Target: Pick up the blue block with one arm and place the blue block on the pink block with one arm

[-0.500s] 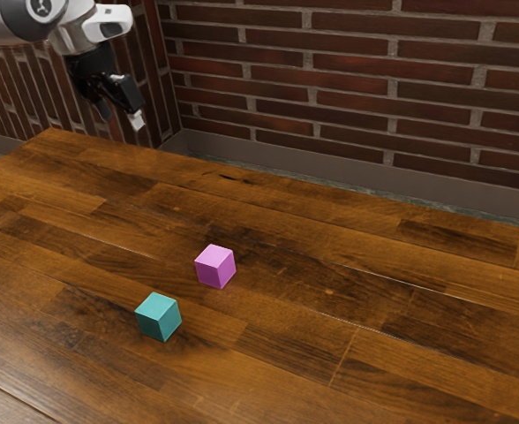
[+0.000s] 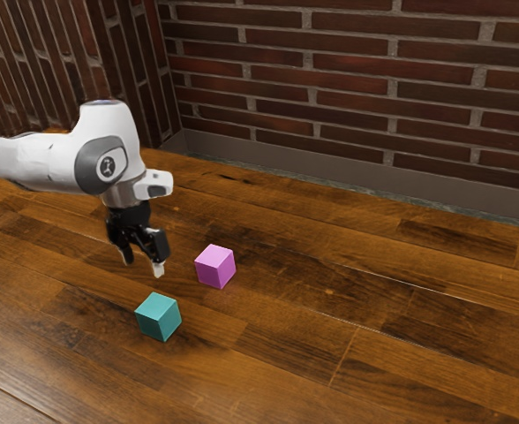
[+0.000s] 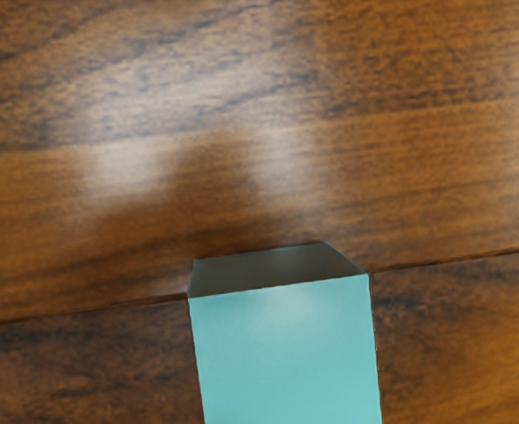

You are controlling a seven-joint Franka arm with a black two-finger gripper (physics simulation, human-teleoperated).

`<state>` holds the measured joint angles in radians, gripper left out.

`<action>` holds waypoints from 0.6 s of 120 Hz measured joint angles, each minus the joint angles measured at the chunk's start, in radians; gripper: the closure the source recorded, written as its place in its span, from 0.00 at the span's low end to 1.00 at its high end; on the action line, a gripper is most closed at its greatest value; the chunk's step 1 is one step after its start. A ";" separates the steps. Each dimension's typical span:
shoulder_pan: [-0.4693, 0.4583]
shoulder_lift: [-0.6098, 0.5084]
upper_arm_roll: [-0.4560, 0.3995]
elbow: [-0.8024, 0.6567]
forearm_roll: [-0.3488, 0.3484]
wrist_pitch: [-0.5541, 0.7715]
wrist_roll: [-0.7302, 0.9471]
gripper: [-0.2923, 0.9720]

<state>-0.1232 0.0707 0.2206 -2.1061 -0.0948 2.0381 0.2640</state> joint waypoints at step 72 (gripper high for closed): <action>0.011 0.069 -0.040 -0.159 -0.058 0.279 0.004 0.29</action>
<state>-0.1126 0.1400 0.1810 -2.2647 -0.1528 2.3175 0.2680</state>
